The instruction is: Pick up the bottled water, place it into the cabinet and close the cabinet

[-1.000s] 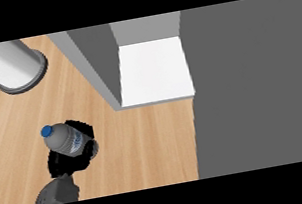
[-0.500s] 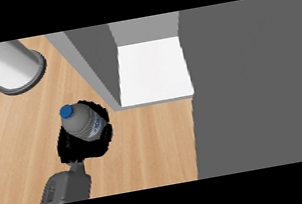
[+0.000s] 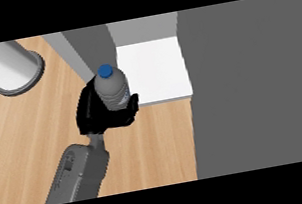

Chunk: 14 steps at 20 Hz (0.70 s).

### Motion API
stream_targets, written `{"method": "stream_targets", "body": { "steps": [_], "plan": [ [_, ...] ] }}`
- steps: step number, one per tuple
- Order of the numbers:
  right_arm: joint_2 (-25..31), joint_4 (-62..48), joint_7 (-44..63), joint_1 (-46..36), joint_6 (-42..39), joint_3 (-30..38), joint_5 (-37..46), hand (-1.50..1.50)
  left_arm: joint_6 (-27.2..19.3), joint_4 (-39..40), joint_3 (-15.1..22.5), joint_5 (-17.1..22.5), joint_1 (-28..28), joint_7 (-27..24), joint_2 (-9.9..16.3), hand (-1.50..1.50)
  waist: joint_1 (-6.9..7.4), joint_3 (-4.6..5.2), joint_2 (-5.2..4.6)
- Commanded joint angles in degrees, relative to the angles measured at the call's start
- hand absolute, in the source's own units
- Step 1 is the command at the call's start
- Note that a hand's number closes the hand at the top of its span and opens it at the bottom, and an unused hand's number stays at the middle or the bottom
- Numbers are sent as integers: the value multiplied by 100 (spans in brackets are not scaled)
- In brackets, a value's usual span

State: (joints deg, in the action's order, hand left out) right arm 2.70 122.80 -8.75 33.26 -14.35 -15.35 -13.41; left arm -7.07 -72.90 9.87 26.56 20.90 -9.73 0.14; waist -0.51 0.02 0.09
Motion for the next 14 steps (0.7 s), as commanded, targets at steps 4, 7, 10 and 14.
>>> {"method": "stream_targets", "body": {
  "steps": [4, 7, 10, 14],
  "plan": [
    [68, -203, -258, 99, -143, 15, -15, -150, -1424, 514, 398, -447, 1486, 157, -13, 150, -113, -7, -11],
    [-44, -6, 72, -196, 123, 58, -75, -150, -1596, 1033, 625, -452, 1718, -104, -11, 150, -168, -2, -42],
    [-26, -265, -126, -147, -3, -4, -25, -150, -1658, 1239, 506, -621, 1859, -92, -9, 150, -154, -3, -39],
    [74, -239, -6, -375, -61, 187, -206, -150, -2090, 1500, 484, -882, 2173, 61, -9, 150, -208, -4, -65]
  ]
}}
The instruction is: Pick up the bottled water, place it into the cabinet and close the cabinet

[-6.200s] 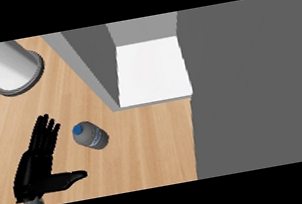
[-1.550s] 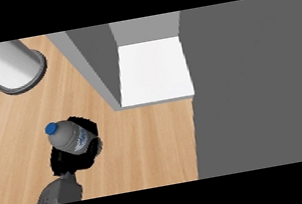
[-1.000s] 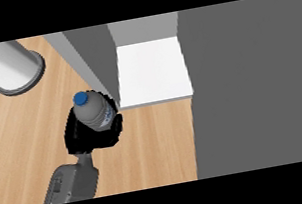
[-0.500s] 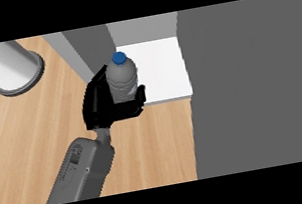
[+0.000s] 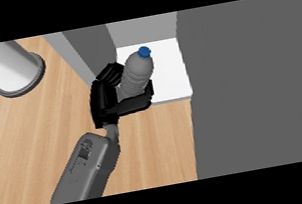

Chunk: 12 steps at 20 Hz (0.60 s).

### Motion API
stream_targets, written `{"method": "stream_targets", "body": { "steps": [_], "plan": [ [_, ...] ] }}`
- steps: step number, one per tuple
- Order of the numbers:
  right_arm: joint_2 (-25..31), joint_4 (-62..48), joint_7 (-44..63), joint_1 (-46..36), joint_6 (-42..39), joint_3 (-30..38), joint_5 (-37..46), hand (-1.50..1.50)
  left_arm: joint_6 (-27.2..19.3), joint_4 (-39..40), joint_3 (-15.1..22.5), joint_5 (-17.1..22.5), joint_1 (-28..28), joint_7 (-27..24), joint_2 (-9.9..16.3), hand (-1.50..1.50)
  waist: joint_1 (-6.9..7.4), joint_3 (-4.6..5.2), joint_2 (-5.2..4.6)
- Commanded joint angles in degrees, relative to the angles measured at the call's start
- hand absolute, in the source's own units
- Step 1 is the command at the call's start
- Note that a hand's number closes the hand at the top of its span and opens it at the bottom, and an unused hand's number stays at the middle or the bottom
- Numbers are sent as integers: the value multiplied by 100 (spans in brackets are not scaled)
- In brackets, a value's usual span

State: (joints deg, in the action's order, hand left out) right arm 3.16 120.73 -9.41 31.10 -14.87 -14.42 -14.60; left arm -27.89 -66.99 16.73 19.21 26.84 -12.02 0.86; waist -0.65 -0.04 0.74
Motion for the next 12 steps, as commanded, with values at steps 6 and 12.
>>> {"method": "stream_targets", "body": {
  "steps": [6, 12],
  "plan": [
    [-17, -150, -52, 27, -53, -100, -14, -150, -554, 995, -140, -453, 1796, 698, 78, 150, -317, -3, -140],
    [89, -102, -4, 0, -184, -24, -197, -150, -662, 1277, -56, -634, 1709, 636, 412, 150, -422, 0, -179]
  ]
}}
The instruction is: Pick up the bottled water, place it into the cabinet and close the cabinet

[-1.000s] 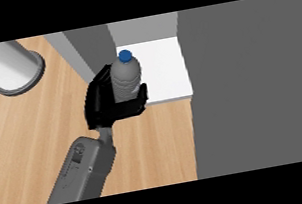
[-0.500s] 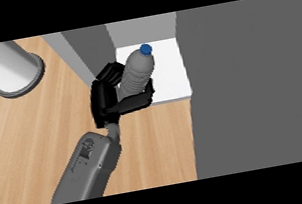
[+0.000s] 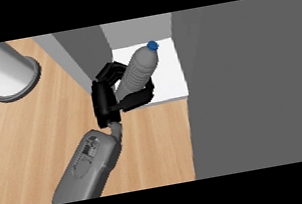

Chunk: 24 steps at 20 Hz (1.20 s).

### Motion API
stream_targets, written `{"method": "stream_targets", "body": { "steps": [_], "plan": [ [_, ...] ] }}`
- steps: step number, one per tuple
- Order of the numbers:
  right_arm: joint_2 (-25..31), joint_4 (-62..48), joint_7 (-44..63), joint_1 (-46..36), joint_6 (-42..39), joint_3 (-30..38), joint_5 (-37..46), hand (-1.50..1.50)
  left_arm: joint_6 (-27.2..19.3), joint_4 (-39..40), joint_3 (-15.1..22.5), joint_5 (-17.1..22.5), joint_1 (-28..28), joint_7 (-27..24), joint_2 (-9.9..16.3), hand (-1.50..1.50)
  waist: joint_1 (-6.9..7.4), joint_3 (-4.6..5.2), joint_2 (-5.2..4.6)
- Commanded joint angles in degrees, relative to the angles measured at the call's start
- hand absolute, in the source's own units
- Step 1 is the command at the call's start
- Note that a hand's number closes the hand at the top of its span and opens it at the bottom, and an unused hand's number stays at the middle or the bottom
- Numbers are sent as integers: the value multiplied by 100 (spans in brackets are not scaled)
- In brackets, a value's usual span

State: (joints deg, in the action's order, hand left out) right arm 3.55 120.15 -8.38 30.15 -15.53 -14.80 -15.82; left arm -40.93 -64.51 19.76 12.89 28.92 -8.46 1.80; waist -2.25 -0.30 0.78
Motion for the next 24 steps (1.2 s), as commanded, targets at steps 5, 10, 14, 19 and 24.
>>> {"method": "stream_targets", "body": {
  "steps": [5, 10, 14, 19, 24],
  "plan": [
    [-53, 48, 116, -196, 58, -114, 57, -150, 210, 1306, -267, -197, 1477, 154, 269, 150, -271, 36, -220],
    [39, -100, -123, 40, -58, -18, 69, -150, 303, 2695, -438, -428, 2171, -190, 287, 150, -249, 33, -205],
    [175, 7, -173, 142, -188, 85, -54, -150, 355, 3649, -699, -516, 2655, -550, 409, 150, -289, 34, -231],
    [3, -153, -231, 26, -81, -41, 58, -150, 98, 4484, -899, -653, 3043, -887, 332, -150, -256, 38, -242],
    [60, -191, -304, 66, -137, -11, 80, -150, 161, 4860, -1086, -648, 3245, -1023, 337, -150, -266, 37, -243]
  ]
}}
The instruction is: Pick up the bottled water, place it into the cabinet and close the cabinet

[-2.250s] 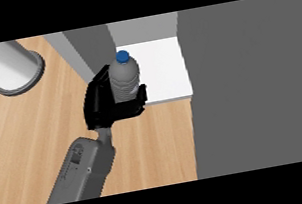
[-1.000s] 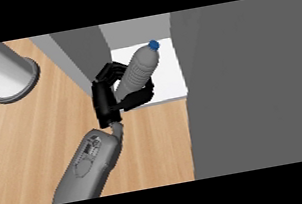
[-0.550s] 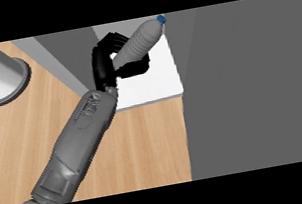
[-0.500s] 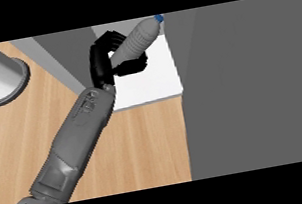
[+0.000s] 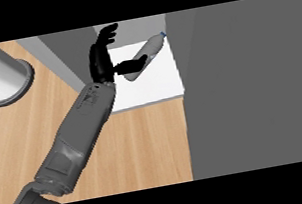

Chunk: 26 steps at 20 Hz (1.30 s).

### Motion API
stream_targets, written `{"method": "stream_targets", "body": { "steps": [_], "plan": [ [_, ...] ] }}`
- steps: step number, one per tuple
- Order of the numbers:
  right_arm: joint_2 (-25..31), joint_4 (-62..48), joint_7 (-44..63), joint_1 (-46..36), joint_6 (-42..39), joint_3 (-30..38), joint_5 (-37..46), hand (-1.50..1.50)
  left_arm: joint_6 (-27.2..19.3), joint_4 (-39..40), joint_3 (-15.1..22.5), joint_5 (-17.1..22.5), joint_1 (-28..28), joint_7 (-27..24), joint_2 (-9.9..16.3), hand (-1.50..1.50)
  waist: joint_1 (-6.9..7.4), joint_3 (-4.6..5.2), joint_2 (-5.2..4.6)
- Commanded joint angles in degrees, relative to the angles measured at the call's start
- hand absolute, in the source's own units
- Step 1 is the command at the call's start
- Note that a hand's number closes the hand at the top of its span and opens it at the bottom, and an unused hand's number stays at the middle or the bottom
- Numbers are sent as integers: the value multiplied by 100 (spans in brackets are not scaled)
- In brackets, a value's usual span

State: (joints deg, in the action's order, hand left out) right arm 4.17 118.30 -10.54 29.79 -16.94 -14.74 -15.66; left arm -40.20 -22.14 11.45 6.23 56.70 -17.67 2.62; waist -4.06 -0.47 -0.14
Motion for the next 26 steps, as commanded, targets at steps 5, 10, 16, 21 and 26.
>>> {"method": "stream_targets", "body": {
  "steps": [5, 10, 16, 21, 26],
  "plan": [
    [34, -39, -12, 51, -47, 67, -141, -150, 245, 863, -414, 61, 441, -207, 409, -150, -57, 54, -159],
    [7, -47, -88, -59, 1, 24, 47, -150, 214, 888, -612, 156, 443, -602, 193, -150, -58, 57, -173],
    [-33, -256, -525, 284, -79, -237, 390, -150, 1136, 525, -1055, 552, 290, -1392, 351, -150, 60, 55, -97],
    [-7, 260, -26, 158, 165, -16, 92, -150, 1924, 314, -1335, 845, 115, -1960, 182, -150, 205, 55, -51],
    [-86, 22, -188, 149, 233, -111, 332, -150, 2274, -74, -1319, 927, -108, -2175, -64, -150, 346, 50, 4]
  ]
}}
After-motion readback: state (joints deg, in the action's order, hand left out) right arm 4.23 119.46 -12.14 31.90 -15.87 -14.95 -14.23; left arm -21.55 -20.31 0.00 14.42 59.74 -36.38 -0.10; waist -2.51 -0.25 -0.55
